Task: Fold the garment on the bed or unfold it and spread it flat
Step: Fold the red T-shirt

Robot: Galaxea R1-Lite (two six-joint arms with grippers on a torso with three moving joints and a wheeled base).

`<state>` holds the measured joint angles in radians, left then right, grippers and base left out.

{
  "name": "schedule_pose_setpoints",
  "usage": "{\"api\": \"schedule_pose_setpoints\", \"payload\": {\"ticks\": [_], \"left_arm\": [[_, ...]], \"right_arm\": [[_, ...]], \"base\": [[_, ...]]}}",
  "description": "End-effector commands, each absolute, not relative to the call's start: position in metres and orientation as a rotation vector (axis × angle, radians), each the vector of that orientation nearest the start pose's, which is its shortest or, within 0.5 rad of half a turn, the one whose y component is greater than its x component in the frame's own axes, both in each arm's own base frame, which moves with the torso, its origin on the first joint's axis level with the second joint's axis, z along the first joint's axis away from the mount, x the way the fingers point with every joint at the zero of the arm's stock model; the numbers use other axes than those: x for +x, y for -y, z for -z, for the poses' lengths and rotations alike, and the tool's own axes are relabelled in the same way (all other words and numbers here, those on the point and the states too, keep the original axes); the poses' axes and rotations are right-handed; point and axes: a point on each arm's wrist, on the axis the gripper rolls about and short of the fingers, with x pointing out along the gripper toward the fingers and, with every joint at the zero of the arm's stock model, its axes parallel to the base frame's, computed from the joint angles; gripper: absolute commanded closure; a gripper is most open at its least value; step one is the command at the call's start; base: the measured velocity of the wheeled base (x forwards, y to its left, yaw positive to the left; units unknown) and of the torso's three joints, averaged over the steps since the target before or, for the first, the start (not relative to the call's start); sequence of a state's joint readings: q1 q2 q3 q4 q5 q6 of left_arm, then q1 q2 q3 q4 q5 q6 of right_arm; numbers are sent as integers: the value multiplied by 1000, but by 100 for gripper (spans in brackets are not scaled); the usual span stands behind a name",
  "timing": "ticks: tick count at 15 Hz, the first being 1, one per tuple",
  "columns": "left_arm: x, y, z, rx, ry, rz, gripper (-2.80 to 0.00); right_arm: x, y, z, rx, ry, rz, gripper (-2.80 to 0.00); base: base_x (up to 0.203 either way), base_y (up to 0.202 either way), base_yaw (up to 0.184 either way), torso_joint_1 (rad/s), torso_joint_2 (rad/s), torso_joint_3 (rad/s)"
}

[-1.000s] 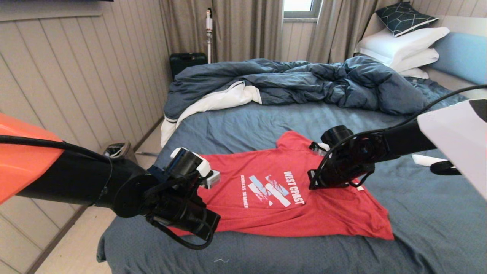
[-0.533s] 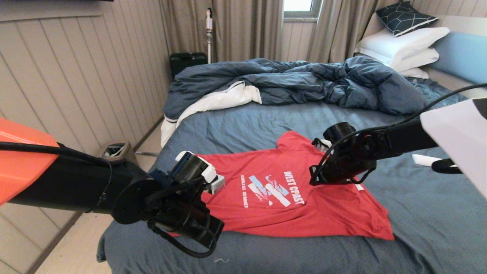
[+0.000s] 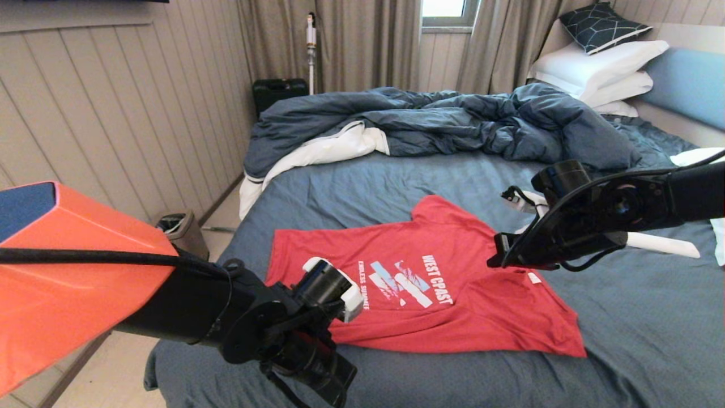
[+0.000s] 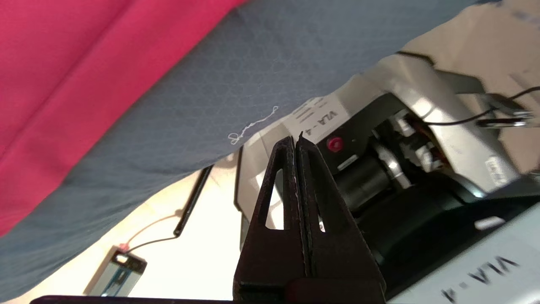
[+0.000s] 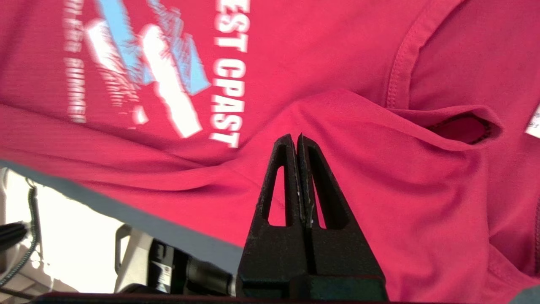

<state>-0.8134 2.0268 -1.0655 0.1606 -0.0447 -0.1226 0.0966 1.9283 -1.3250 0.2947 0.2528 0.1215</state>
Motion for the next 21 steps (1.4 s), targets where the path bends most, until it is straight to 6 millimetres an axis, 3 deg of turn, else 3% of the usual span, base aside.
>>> {"api": "schedule_pose_setpoints", "payload": {"ticks": [1, 4, 9, 14, 19, 21], "left_arm": [[239, 243, -60, 356, -1147, 635, 0], [265, 229, -47, 344, -1106, 547, 0], [296, 207, -51, 295, -1053, 462, 0], [328, 185, -80, 277, -928, 408, 0], [330, 184, -109, 291, -850, 424, 0], [329, 183, -109, 304, -863, 426, 0]], "right_arm": [[346, -38, -175, 187, -892, -278, 0], [343, -38, -174, 199, -899, -300, 0], [341, -38, -172, 199, -886, -312, 0], [342, -38, -167, 199, -884, -313, 0], [344, -37, -162, 198, -897, -311, 0], [345, -37, -160, 198, -902, -309, 0]], "base": [[0, 0, 0, 0, 0, 0], [0, 0, 0, 0, 0, 0], [0, 0, 0, 0, 0, 0], [0, 0, 0, 0, 0, 0], [0, 0, 0, 0, 0, 0], [0, 0, 0, 0, 0, 0]]}}
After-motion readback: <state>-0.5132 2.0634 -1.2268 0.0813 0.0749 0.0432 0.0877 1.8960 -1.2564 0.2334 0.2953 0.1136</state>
